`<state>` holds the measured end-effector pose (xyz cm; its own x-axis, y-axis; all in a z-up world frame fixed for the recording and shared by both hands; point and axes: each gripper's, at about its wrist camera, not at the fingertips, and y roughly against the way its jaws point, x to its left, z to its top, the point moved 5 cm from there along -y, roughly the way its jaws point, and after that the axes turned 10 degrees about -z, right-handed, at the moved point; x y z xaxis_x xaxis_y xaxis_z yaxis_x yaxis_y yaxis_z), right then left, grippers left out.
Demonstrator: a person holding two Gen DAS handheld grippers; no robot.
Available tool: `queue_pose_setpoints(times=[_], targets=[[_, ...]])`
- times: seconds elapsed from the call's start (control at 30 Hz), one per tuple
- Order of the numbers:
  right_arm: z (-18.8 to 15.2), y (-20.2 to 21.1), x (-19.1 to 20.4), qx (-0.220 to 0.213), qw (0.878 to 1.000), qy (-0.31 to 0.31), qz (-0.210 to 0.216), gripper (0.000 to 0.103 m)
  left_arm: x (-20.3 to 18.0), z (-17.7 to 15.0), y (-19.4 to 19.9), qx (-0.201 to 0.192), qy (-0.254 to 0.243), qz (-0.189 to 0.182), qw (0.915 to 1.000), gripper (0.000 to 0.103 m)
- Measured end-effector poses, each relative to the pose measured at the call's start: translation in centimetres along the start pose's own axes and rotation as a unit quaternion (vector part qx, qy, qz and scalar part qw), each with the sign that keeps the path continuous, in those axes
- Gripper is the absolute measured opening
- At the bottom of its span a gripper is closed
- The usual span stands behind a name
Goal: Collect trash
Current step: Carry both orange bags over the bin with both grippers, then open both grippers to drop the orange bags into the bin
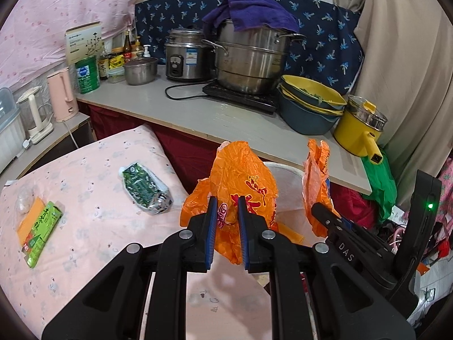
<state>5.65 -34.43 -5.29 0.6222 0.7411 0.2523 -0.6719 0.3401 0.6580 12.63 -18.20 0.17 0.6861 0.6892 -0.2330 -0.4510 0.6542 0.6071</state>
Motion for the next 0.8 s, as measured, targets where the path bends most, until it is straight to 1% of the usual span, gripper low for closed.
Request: queue_pose_setpoints(times=[0.33,0.67,0.8], targets=[[-0.1,-0.9,-3.5,0.004,1.000,-0.027,-0.016,0.013,-2.4,-0.3,-3.0,0.023,-0.018,-0.015,0.9995,0.014],[-0.4,-2.7,-6.0,0.016,0.998,-0.042,-0.032,0.013,-3.7,-0.4,-7.5,0.055,-0.019,-0.035,0.9977,0.015],[-0.5,-3.5,-6.3,0.021,0.998,-0.043,-0.033,0.013,-3.9,-0.7,-9.0,0.063,-0.014,-0.038,0.9972,0.019]])
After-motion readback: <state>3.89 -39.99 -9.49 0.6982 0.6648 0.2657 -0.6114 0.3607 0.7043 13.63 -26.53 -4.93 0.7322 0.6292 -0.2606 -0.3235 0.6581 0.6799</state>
